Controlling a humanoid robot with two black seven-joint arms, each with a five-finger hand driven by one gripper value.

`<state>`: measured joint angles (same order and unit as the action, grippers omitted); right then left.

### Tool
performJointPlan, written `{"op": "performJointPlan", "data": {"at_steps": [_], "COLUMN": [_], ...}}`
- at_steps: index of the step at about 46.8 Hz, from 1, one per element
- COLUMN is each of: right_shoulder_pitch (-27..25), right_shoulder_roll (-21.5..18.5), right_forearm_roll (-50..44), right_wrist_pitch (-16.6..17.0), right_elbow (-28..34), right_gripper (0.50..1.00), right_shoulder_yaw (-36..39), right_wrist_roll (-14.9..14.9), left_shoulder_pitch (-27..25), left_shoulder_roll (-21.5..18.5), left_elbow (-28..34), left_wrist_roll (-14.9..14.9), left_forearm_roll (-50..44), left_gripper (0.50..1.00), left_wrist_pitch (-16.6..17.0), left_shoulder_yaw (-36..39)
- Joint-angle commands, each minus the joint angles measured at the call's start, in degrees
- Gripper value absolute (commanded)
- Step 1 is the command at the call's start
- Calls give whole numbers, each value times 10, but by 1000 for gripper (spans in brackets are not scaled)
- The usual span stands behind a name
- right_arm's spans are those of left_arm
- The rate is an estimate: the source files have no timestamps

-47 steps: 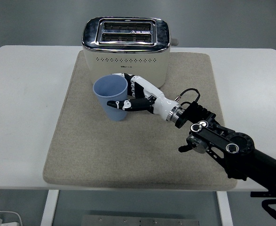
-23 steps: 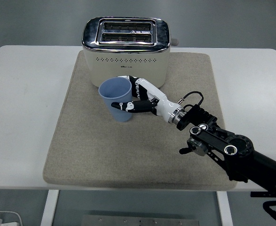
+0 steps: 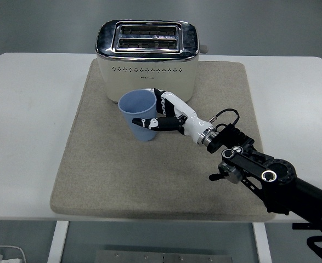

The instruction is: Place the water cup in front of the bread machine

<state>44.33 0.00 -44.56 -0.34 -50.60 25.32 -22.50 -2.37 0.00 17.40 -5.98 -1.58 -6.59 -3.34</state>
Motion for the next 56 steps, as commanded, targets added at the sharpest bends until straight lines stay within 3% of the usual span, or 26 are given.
{"op": "performJointPlan", "data": {"at_steps": [1,4,11,16,56], "right_shoulder_pitch": [-4,-7,-8,-7,-9], "right_shoulder_roll": [0,0,0,0,0], "right_forearm_roll": [0,0,1,1,3], "right_wrist_pitch": [1,1,1,2,7], "right_elbow": [0,0,0,0,-22], "right_gripper": [782,801,911,928,930], "right_shoulder_yaw": [0,0,0,1,10], "right_wrist_roll": [0,0,0,0,0], "left_shoulder_pitch": [0,0,0,0,0], "left_shoulder_roll": [0,0,0,0,0], "left_elbow": [0,0,-1,-1,0], "left_wrist_roll": [0,0,0,0,0], "left_forearm_roll": [0,0,0,0,0], "left_gripper": [1000,1000,1000,1000,1000], "left_wrist_pitch": [0,0,0,0,0], "left_shoulder_yaw": [0,0,0,0,0]}}
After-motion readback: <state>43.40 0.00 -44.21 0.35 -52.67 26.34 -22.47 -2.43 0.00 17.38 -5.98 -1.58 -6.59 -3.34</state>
